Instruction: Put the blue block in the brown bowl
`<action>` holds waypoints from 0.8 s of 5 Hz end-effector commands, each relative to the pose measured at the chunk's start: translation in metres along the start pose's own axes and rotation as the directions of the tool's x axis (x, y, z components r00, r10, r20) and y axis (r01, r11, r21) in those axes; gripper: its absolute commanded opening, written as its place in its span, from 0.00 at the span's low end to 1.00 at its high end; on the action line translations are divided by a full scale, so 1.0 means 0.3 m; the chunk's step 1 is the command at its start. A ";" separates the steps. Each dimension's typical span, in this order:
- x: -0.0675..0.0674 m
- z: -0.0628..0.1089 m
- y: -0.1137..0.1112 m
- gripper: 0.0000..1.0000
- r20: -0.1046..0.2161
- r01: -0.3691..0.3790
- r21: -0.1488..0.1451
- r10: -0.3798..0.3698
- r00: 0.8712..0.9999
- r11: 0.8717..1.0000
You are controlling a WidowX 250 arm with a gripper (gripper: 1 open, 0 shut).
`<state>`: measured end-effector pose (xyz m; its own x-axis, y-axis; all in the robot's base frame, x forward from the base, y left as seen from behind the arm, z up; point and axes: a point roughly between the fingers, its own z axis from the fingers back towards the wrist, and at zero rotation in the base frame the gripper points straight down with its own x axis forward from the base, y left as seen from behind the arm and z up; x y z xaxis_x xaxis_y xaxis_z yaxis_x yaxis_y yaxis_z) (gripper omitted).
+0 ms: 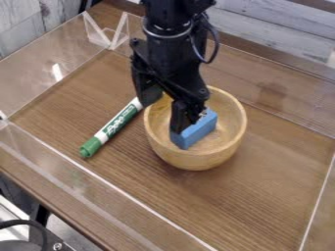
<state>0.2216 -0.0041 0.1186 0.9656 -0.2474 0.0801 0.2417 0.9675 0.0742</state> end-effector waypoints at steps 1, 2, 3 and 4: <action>0.023 0.050 0.019 1.00 0.058 -0.019 0.006 0.018 0.998 1.000; 0.019 0.058 0.024 1.00 0.060 -0.022 0.002 0.022 0.998 1.000; 0.015 0.062 0.029 1.00 0.061 -0.025 -0.002 0.025 0.998 1.000; 0.011 0.067 0.034 1.00 0.063 -0.026 -0.005 0.026 0.998 1.000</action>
<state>0.2168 0.0022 0.1241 0.9701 -0.2283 0.0826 0.2244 0.9730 0.0537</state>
